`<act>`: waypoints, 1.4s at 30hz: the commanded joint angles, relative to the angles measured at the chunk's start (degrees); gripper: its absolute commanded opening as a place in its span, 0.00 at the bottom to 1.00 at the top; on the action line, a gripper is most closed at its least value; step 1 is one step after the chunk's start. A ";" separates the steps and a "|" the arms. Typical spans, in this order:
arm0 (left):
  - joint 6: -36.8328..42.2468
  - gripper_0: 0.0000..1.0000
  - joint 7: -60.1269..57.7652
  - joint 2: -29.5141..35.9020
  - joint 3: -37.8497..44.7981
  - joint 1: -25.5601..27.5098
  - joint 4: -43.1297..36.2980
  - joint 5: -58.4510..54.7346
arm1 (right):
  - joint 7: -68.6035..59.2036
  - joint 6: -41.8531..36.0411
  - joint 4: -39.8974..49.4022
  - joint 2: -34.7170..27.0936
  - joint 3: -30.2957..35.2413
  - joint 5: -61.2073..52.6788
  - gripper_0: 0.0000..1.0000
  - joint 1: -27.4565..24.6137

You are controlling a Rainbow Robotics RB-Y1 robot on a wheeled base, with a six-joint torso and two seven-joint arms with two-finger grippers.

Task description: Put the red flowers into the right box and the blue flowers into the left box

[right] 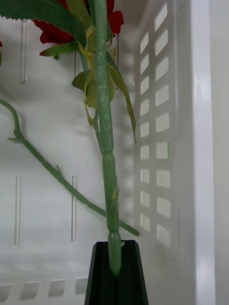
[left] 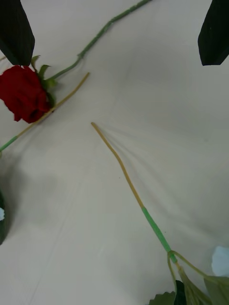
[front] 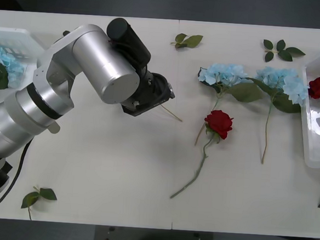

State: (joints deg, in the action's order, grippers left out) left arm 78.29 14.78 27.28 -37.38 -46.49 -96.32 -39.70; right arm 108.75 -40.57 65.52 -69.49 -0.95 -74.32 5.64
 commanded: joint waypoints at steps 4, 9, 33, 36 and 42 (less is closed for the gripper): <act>-1.04 1.00 -6.78 -1.88 -0.94 -3.70 3.24 2.17 | -1.61 0.58 0.05 -0.20 1.30 0.67 0.33 0.86; -0.33 1.00 -7.40 -3.99 -0.58 -5.81 9.13 2.34 | -1.35 0.58 0.05 -0.03 1.30 0.75 0.54 0.86; -0.24 1.00 -10.74 -6.89 -0.58 -7.12 21.43 7.26 | -34.40 -13.66 32.13 5.16 1.21 9.54 0.60 1.04; -1.12 1.00 -10.91 -7.24 -0.58 -7.30 21.87 7.26 | -40.20 -17.09 35.73 9.20 0.68 15.34 0.60 2.80; -2.88 1.00 -10.30 -10.32 -0.58 -10.38 28.73 7.09 | -45.65 -20.25 36.26 15.35 -4.06 25.01 0.60 8.25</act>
State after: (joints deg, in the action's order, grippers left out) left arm 76.47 5.14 19.19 -38.27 -52.64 -70.18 -32.34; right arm 67.65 -60.75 100.96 -55.08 -2.29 -52.80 10.50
